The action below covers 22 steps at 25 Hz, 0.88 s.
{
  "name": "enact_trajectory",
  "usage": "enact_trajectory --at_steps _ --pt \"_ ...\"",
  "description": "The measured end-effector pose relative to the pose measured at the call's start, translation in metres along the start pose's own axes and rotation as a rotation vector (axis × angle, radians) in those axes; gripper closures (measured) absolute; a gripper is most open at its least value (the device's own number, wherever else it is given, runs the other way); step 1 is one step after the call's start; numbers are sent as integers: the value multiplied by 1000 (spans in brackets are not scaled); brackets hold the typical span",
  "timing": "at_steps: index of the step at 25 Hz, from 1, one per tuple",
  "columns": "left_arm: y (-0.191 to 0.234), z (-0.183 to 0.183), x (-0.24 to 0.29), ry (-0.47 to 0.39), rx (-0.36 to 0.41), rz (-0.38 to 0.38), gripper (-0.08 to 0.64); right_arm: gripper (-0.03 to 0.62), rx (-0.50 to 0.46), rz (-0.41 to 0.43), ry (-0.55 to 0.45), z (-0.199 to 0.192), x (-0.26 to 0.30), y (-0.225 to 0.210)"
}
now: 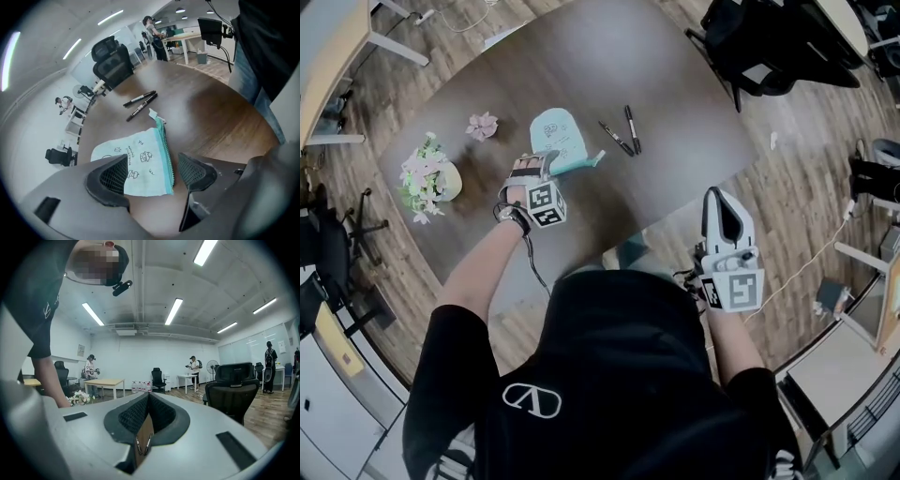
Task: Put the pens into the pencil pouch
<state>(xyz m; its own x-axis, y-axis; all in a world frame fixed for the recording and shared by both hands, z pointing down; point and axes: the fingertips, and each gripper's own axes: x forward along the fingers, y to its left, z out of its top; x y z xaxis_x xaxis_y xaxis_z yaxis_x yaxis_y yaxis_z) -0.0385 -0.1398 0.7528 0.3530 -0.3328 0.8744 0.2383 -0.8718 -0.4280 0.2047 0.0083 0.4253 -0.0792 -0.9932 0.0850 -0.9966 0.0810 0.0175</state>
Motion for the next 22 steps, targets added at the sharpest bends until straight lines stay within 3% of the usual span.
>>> enact_trajectory --at_steps 2,8,12,17,22 --pt "-4 -4 11 18 1 -32 281 592 4 -4 10 -4 -2 1" --pt "-9 -7 29 49 14 -116 374 594 10 -11 34 -14 -7 6" --pt "-13 -8 32 58 -2 -160 518 594 11 -19 40 -16 -9 7" --pt "-11 -9 33 54 -60 -200 540 594 7 -18 38 -15 -9 12" --pt "2 -1 21 6 -191 -216 545 593 10 -19 35 -14 -10 13"
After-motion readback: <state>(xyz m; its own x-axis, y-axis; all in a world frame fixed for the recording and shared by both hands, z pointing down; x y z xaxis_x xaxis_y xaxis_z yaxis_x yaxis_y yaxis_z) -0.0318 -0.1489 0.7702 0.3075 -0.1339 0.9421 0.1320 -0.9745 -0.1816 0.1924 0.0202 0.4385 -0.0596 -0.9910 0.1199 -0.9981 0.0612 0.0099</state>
